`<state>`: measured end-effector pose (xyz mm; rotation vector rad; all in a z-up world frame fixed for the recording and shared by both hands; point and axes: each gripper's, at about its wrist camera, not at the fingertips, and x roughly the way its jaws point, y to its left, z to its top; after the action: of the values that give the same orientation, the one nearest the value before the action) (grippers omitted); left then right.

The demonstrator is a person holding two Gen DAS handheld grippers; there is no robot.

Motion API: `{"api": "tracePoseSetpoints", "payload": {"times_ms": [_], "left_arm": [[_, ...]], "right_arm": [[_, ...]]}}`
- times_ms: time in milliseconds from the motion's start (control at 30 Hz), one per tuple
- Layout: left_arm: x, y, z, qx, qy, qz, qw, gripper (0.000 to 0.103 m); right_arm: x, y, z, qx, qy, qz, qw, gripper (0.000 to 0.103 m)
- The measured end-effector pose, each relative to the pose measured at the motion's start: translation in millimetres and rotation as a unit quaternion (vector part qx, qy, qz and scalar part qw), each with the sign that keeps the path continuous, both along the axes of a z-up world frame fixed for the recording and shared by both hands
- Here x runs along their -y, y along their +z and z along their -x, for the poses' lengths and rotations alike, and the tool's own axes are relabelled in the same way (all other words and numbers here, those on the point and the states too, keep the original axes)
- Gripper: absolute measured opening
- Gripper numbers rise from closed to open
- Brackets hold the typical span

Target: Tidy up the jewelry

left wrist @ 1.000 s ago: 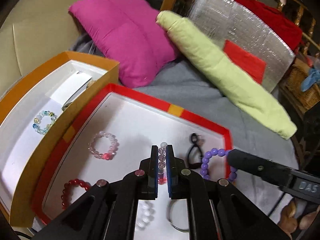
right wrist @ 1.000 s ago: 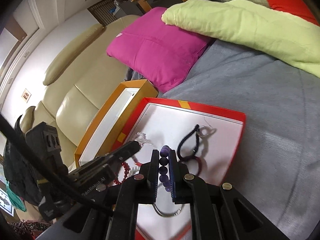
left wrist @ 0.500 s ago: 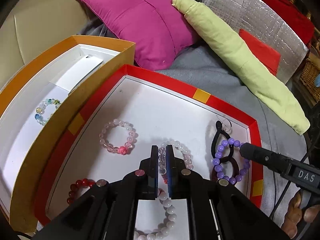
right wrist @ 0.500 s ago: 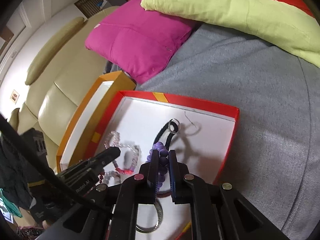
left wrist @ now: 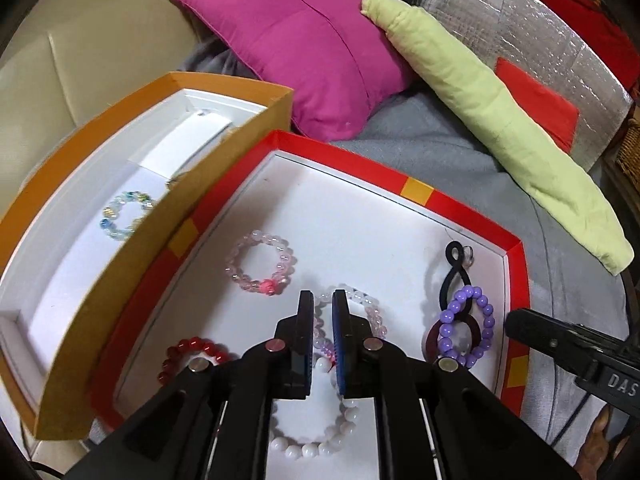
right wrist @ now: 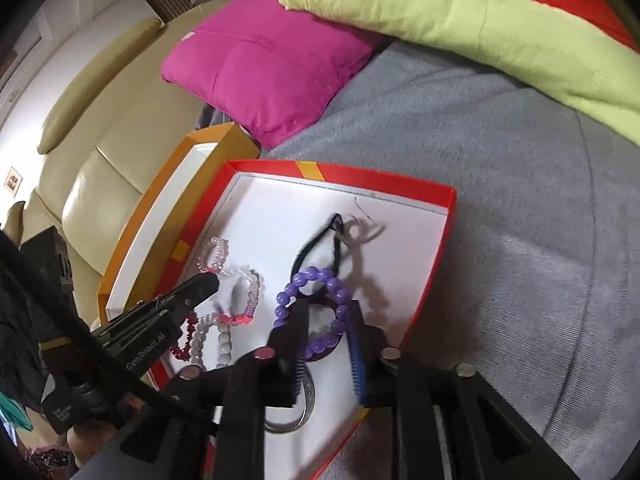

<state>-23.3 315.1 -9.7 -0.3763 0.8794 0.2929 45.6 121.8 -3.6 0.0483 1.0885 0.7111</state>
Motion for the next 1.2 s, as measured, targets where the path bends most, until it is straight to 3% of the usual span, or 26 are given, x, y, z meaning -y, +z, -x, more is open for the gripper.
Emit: {"api": "tracePoseSetpoints", "payload": {"times_ms": [167, 267, 500, 567, 700, 767, 1067, 1200], "left_arm": [[0.7, 20.8, 19.9, 0.017, 0.033, -0.009, 0.9993, 0.053], [6.4, 33.0, 31.7, 0.023, 0.044, -0.014, 0.9987, 0.055], [38.3, 47.7, 61.3, 0.026, 0.054, -0.022, 0.9980, 0.061], [51.2, 49.9, 69.7, 0.024, 0.058, -0.030, 0.9976, 0.064], [71.7, 54.0, 83.2, 0.015, 0.055, -0.049, 0.9972, 0.066], [79.8, 57.0, 91.4, 0.015, 0.055, -0.059, 0.9967, 0.066], [95.3, 71.1, 119.0, 0.023, 0.071, -0.107, 0.9915, 0.074], [92.7, 73.2, 126.7, 0.028, 0.082, -0.110, 0.9902, 0.074]], "right_arm": [[17.4, 19.3, 15.0, 0.018, -0.005, -0.010, 1.000, 0.045], [33.7, 28.4, 27.2, 0.026, -0.006, -0.017, 0.999, 0.052], [70.3, 39.0, 67.1, 0.049, -0.007, -0.012, 0.999, 0.056], [76.9, 42.8, 79.2, 0.060, -0.002, -0.007, 0.998, 0.068], [80.9, 50.0, 99.5, 0.090, 0.010, 0.008, 0.996, 0.075], [79.7, 52.0, 107.5, 0.106, 0.014, 0.019, 0.994, 0.086], [80.7, 54.9, 126.0, 0.132, 0.013, 0.039, 0.990, 0.096], [79.6, 59.0, 129.6, 0.141, 0.013, 0.042, 0.989, 0.096]]}}
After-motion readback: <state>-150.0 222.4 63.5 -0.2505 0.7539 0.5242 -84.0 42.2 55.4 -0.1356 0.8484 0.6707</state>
